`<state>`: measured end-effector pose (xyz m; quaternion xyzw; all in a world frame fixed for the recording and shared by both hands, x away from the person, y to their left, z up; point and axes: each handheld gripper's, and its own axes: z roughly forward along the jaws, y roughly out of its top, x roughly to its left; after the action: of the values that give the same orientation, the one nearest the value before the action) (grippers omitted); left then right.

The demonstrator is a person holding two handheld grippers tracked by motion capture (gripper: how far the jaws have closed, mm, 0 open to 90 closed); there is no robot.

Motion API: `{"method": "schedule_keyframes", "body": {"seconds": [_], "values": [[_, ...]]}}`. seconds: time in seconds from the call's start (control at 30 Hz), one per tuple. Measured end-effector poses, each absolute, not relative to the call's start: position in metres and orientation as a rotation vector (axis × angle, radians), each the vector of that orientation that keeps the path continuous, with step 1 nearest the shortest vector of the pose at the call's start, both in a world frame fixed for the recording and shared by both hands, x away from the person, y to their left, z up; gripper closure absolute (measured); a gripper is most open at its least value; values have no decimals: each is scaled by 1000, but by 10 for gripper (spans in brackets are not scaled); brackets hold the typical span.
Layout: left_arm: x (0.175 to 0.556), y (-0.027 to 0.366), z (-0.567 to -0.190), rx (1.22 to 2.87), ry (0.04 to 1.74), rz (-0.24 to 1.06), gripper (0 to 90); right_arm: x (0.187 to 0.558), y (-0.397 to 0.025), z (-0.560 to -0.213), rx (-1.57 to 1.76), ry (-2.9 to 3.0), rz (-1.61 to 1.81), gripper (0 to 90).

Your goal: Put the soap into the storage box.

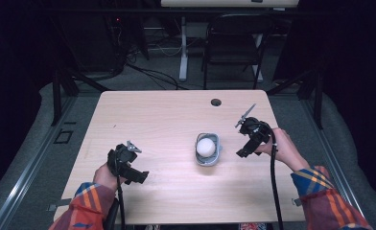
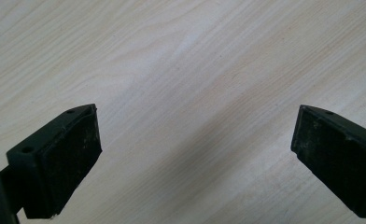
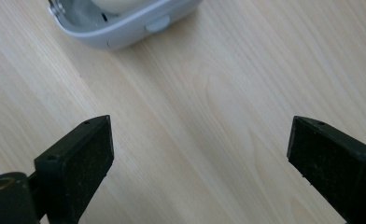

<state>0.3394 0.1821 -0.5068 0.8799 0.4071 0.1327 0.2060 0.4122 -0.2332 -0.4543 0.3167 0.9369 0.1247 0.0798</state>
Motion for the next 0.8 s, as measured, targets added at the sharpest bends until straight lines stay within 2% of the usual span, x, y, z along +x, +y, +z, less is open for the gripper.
{"method": "schedule_keyframes", "body": {"seconds": [0.4,0.8], "values": [[340,182,-507,2455,1138,370,15,396,-274,-470,1061,2776,301,42],[340,181,-507,2460,1133,371,15,383,-295,-490,1118,2769,231,42]]}}
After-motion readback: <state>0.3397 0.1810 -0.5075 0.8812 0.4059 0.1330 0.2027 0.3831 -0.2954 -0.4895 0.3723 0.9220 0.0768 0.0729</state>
